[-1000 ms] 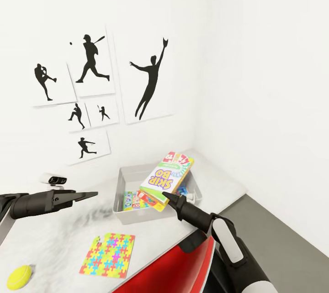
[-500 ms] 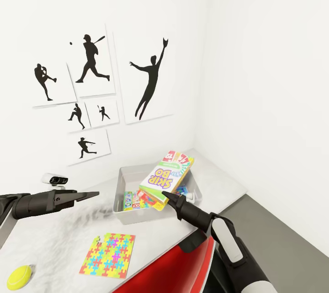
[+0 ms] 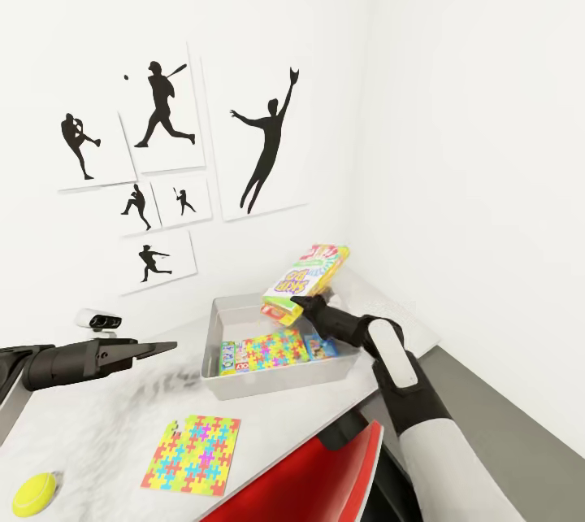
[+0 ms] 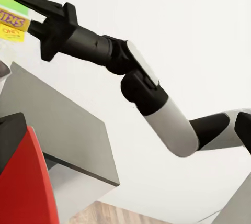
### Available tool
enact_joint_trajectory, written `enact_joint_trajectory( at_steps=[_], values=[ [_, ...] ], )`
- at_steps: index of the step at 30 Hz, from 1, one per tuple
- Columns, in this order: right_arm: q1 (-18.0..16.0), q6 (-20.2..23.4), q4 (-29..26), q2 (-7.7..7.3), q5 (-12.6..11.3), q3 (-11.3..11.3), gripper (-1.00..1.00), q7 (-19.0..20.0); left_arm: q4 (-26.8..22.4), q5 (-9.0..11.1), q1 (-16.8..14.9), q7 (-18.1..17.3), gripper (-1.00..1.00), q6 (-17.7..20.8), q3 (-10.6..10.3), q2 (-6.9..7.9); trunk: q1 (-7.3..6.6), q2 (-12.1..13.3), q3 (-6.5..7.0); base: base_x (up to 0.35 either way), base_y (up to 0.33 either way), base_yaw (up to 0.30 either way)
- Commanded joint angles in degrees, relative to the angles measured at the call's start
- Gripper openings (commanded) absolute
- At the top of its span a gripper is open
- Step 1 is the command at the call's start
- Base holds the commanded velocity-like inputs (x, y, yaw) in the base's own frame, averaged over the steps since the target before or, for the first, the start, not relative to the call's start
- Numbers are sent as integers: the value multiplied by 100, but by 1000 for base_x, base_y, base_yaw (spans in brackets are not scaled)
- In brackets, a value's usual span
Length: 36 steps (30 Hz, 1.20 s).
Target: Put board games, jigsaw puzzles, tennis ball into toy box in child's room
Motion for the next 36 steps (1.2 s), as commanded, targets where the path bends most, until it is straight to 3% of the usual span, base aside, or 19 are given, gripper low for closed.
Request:
enact_joint_trajectory(
  at_steps=[1,3,5,8,12,17,24,29,36],
  values=[
    [-123,-101,6,61,-98,-9,-100,-344,-1,1,-5,-20,100,61,-1,3,3,-14,-15,0,0,0],
    [-383,-436,188,61,-130,-21,-100,-918,0,13,-5,-20,100,61,3,8,3,-14,-15,0,0,0],
    [-611,-604,507,61,-142,-23,-100,-1208,0,22,-5,-20,100,61,7,10,3,-14,-15,0,0,0],
    [-1033,-739,1384,61,-143,-13,-100,-1389,0,27,-5,-20,100,61,15,11,3,-14,-15,0,0,0],
    [-1209,-1333,1988,61,-141,17,-100,-1431,4,28,-5,-20,100,61,22,14,3,-14,-15,0,0,0],
    [-1235,-1621,2095,61,-148,121,-100,-1395,8,28,-5,-20,100,61,26,19,3,-14,-15,0,0,0],
    [-1221,-1653,2123,61,-153,202,-100,-1341,9,25,-5,-20,100,61,26,20,3,-14,-15,0,0,0],
    [-1214,-1665,2133,61,-159,425,-100,-1336,9,27,-5,-20,100,61,26,20,3,-14,-15,-29,0,0],
    [-1194,-1876,2135,61,-161,469,-100,-1331,9,17,-5,-20,100,61,26,14,3,-14,-15,-109,140,0]
  ],
)
